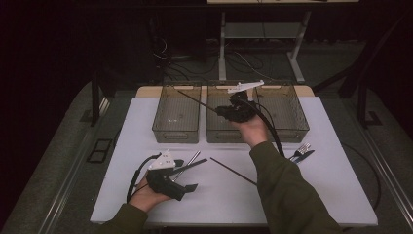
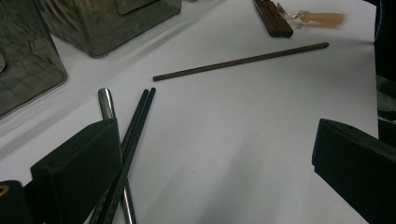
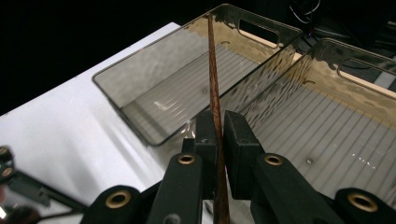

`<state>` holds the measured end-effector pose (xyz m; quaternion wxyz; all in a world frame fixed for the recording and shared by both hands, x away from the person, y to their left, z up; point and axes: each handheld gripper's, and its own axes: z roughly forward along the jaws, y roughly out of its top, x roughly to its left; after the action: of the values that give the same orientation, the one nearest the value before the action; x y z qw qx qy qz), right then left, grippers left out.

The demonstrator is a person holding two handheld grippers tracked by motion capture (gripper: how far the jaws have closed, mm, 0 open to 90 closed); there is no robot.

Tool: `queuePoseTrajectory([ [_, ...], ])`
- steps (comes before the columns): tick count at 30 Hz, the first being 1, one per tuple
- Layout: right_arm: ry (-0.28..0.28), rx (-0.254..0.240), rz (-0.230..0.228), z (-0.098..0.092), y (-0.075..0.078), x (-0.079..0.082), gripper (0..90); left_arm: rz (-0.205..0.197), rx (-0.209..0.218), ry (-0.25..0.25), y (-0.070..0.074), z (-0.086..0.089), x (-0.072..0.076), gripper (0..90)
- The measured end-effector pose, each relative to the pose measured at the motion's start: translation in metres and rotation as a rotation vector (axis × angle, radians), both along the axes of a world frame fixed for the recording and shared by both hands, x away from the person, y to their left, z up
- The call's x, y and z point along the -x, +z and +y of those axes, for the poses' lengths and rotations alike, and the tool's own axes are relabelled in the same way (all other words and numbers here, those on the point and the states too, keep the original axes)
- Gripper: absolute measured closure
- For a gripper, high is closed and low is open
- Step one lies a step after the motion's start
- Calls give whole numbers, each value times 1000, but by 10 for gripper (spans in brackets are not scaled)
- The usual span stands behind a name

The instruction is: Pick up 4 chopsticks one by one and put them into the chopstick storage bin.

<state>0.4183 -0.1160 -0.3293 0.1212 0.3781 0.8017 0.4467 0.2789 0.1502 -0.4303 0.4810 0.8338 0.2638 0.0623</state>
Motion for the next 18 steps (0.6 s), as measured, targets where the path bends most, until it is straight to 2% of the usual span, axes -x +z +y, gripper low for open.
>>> queuePoseTrajectory([
  [9, -34, 9, 18, 28, -6, -23, 843, 2, -7, -8, 0, 0, 0, 2],
  [18, -55, 43, 35, 49, -16, -40, 843, 4, 12, -7, 0, 0, 0, 3],
])
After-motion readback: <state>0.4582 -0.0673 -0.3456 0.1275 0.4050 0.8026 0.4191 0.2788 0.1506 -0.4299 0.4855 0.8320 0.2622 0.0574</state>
